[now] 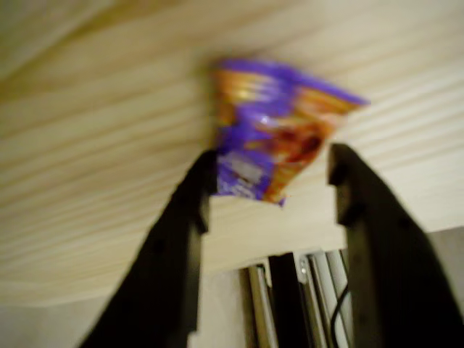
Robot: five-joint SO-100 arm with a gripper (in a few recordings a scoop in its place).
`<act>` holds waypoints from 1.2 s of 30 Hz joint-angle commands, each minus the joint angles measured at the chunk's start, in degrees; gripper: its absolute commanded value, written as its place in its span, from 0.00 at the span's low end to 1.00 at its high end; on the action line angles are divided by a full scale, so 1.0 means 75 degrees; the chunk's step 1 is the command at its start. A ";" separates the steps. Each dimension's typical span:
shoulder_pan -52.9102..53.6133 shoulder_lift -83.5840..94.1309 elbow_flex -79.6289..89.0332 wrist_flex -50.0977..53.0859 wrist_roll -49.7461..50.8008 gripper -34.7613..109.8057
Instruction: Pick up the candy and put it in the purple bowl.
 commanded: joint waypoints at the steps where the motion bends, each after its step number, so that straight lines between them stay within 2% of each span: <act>1: -0.0141 0.0234 -0.0105 -0.0023 0.0012 0.40; 18: -0.0047 -0.0199 -0.0164 -0.0152 -0.0012 0.40; 26: 0.0000 -0.0187 -0.0387 -0.0035 -0.0035 0.31; 36: 0.0094 0.0387 -0.0691 0.0680 -0.0176 0.26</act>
